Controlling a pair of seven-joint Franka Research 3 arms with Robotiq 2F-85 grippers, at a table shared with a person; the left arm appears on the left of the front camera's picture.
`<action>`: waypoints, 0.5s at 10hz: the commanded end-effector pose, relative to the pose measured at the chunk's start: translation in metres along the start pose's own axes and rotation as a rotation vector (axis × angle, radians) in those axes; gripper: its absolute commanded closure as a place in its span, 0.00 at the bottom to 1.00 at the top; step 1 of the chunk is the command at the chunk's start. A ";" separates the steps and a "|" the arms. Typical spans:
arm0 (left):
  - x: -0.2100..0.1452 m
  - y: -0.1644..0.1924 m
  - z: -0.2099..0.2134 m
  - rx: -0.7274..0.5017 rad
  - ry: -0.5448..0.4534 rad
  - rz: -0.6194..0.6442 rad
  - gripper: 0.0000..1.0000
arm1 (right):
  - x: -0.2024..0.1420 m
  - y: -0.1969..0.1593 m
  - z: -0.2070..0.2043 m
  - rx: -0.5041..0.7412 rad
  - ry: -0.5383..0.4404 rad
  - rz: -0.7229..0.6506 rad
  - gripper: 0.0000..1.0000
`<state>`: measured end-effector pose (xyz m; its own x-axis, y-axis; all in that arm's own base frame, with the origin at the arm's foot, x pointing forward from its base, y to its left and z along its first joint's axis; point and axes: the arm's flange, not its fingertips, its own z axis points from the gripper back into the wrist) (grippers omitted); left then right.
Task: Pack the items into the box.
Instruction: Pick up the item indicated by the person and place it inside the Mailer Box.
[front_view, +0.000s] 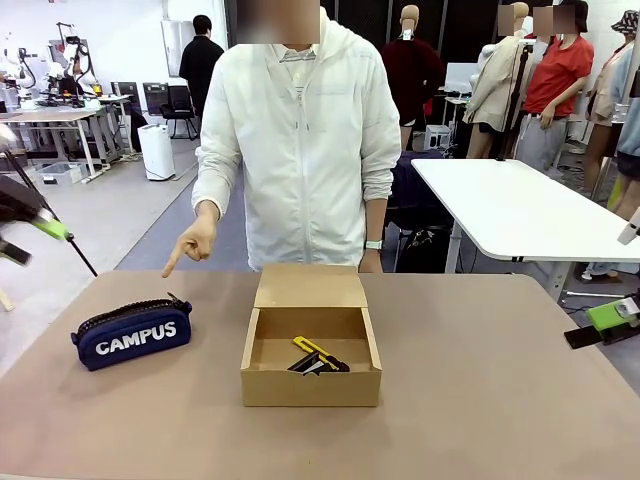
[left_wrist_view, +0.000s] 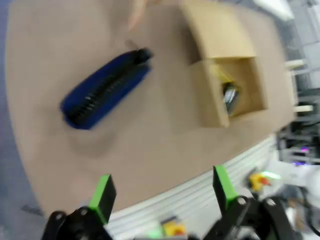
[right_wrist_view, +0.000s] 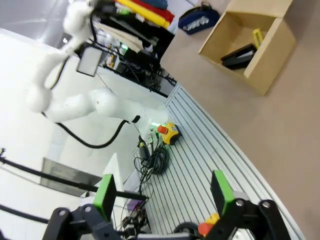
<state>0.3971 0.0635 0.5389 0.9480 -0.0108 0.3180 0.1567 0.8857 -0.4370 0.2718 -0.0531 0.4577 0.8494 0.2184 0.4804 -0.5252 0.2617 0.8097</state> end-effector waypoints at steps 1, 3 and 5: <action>0.030 0.031 -0.036 0.267 0.135 0.077 0.00 | -0.005 0.001 0.002 -0.001 0.013 0.002 0.00; 0.041 0.026 -0.089 0.403 0.148 0.041 0.00 | -0.005 0.001 0.002 -0.001 0.013 0.002 0.00; 0.040 0.037 -0.090 0.355 0.124 0.034 0.00 | -0.005 0.001 0.002 -0.001 0.013 0.002 0.00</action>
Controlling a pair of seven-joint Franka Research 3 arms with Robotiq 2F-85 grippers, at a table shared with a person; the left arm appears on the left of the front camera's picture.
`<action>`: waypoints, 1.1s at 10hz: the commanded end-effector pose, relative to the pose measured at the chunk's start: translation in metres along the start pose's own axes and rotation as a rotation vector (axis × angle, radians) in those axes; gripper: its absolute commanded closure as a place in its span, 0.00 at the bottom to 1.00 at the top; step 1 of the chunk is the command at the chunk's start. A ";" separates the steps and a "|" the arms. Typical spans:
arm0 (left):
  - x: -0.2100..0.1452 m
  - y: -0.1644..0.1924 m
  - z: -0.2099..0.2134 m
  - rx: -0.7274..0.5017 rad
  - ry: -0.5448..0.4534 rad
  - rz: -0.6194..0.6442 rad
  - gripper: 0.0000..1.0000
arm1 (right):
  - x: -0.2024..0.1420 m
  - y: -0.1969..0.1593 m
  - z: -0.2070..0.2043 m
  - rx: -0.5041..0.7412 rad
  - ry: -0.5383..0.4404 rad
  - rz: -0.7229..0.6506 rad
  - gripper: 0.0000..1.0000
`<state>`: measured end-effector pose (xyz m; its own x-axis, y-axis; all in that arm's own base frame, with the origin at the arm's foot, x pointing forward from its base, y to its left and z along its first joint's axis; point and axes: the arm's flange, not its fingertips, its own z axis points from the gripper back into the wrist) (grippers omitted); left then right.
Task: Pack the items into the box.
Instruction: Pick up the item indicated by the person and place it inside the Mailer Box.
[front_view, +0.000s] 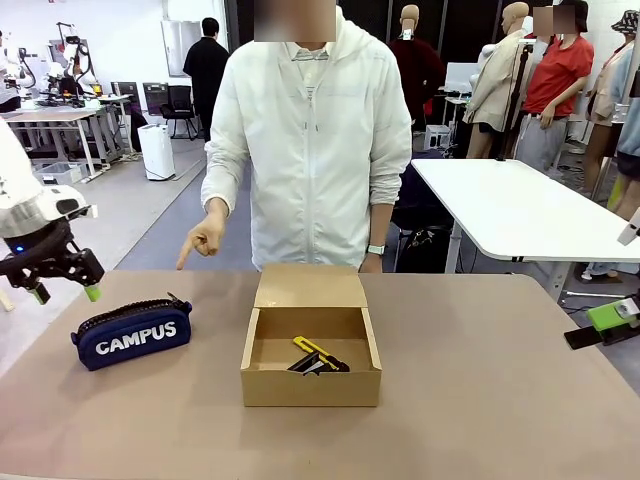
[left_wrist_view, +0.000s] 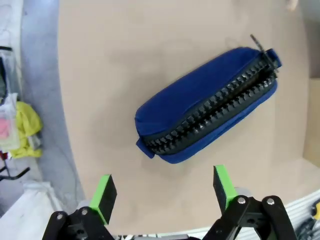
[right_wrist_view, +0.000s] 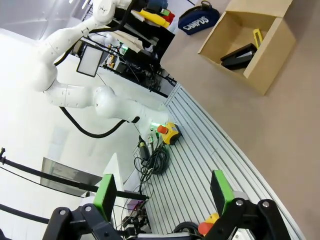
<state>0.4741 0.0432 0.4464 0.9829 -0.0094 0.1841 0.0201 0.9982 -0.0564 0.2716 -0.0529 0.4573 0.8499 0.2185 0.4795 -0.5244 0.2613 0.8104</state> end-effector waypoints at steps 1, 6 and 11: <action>-0.006 0.010 0.015 -0.066 -0.010 -0.007 0.00 | -0.005 0.002 0.002 -0.002 0.013 0.003 0.00; 0.017 0.006 0.000 -0.117 -0.020 -0.342 0.00 | -0.005 0.002 0.002 -0.002 0.013 0.003 0.00; 0.047 -0.025 -0.047 -0.003 0.048 -1.324 0.00 | -0.005 0.002 0.002 -0.002 0.013 0.003 0.00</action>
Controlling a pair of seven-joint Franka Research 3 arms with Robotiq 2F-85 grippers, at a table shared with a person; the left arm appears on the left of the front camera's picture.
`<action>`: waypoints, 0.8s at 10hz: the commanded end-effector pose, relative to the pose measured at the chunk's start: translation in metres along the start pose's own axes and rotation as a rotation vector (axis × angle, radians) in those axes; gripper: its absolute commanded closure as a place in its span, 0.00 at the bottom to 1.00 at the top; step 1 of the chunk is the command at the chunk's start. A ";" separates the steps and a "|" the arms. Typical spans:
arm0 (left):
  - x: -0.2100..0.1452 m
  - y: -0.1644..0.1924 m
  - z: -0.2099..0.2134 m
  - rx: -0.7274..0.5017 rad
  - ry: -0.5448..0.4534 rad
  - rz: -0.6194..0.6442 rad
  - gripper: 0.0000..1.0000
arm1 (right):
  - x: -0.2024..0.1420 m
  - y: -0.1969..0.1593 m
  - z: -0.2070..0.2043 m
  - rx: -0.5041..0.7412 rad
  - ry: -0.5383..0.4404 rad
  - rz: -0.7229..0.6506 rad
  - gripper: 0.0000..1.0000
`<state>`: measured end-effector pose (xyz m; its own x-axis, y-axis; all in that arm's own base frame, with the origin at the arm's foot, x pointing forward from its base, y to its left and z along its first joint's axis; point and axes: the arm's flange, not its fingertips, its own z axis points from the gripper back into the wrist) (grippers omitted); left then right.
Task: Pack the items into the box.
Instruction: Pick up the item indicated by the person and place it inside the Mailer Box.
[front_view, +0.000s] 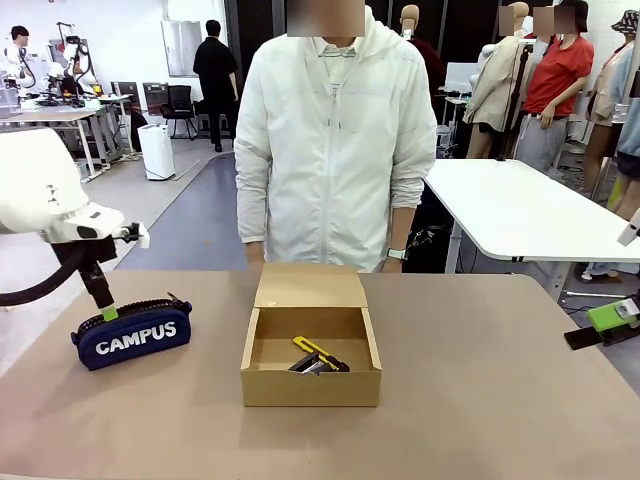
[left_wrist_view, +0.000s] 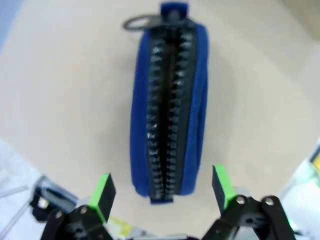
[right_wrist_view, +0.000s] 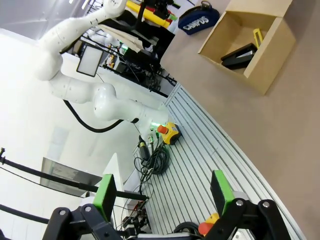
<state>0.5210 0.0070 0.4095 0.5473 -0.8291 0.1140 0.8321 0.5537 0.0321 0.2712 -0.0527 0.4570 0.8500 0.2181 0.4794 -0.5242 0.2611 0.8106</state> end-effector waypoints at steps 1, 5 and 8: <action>0.007 0.005 -0.001 0.113 -0.048 -0.498 0.00 | -0.004 0.002 0.002 -0.002 0.013 0.004 0.00; 0.018 0.000 -0.003 0.068 0.010 -0.336 0.00 | -0.004 0.002 0.002 -0.002 0.013 0.004 0.00; 0.018 0.000 -0.003 0.068 0.010 -0.336 0.00 | -0.004 0.002 0.002 -0.002 0.013 0.004 0.00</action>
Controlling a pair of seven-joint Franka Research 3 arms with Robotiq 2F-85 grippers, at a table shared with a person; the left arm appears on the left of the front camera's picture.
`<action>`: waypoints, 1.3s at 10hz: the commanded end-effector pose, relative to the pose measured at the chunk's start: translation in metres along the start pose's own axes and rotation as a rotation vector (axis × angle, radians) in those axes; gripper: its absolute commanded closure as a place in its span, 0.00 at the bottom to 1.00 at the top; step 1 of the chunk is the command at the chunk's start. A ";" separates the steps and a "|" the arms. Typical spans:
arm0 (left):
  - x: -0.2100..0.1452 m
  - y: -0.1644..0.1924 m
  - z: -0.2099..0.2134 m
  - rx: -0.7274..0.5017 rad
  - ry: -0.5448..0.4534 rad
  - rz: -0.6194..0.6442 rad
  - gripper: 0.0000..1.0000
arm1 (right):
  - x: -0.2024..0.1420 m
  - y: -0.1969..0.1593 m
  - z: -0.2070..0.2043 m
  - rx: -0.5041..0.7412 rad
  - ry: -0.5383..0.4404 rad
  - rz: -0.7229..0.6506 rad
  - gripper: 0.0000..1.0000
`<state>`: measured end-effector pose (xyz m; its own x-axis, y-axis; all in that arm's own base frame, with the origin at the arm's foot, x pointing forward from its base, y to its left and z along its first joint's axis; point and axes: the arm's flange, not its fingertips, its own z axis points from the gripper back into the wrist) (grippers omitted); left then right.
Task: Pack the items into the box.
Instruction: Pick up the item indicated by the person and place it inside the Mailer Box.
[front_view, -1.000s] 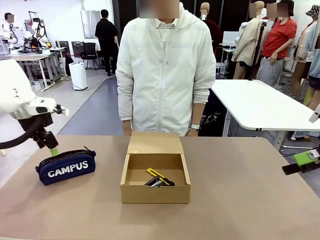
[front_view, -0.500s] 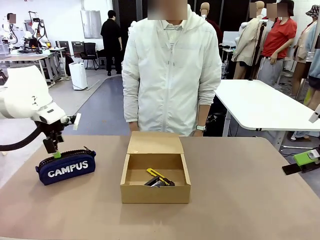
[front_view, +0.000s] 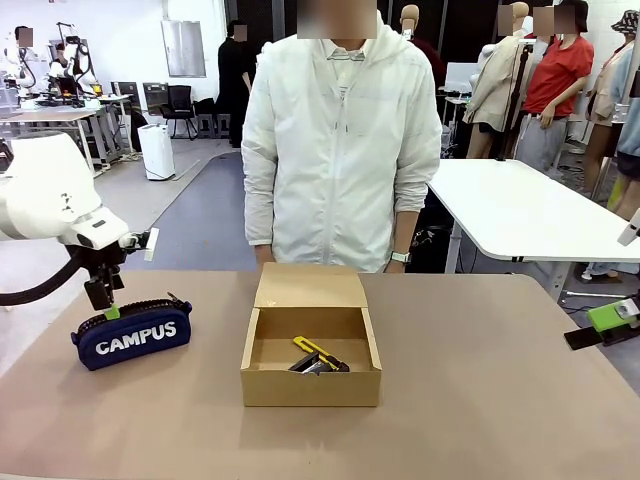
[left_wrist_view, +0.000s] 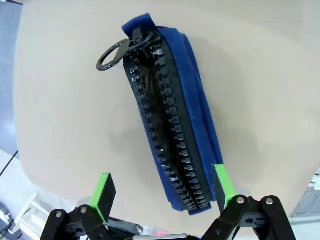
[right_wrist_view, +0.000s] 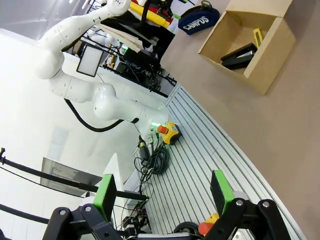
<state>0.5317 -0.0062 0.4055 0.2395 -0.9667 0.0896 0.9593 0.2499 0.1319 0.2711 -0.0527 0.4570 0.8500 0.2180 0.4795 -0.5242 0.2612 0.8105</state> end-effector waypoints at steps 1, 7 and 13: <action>0.000 0.001 0.000 0.007 -0.002 -0.013 0.00 | -0.004 0.002 0.002 -0.002 0.013 0.004 0.00; 0.001 0.026 -0.057 -0.130 -0.064 0.033 0.00 | -0.004 0.002 0.002 -0.002 0.013 0.004 0.00; 0.000 0.028 -0.079 -0.255 -0.083 0.009 0.58 | -0.004 0.002 0.002 -0.002 0.013 0.004 0.00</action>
<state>0.5658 -0.0066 0.3305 0.2617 -0.9544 0.1435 0.9633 0.2491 -0.0999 0.2710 -0.0527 0.4571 0.8499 0.2181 0.4798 -0.5245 0.2613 0.8103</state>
